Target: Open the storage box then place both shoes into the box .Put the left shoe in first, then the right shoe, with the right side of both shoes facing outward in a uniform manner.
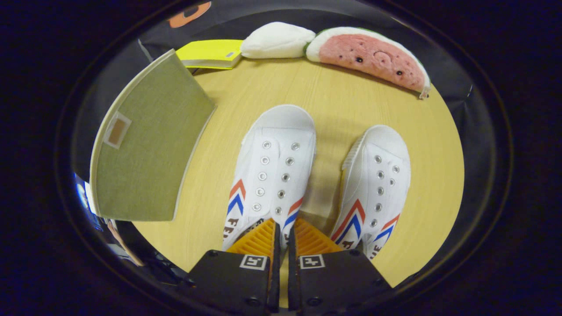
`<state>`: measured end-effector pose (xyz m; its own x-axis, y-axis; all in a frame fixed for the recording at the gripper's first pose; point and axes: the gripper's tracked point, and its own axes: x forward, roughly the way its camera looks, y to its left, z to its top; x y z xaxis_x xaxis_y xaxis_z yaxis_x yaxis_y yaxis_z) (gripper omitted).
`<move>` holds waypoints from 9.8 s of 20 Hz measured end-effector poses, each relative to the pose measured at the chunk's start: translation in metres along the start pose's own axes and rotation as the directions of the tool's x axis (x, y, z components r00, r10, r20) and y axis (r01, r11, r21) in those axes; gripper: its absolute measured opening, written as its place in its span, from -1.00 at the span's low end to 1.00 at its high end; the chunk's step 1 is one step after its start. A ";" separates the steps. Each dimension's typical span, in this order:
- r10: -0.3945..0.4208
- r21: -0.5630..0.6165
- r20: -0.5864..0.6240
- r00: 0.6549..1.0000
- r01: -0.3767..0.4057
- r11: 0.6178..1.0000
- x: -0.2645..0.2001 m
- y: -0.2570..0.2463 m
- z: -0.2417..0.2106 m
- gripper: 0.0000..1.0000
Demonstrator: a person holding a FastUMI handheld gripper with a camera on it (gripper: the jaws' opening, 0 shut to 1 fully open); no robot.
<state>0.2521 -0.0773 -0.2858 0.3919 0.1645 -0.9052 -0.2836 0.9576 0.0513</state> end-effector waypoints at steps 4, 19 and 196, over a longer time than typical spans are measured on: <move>0.003 0.050 0.027 1.000 -0.004 0.999 -0.006 0.002 0.003 -0.86; 0.043 0.183 0.277 0.960 -0.097 0.978 -0.093 0.058 0.044 -0.88; -0.289 0.240 0.885 0.366 0.173 0.955 -0.270 -0.100 -0.039 0.99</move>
<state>0.1408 -0.2267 -0.0627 0.9996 -0.0068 0.0273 0.0070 1.0000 -0.0061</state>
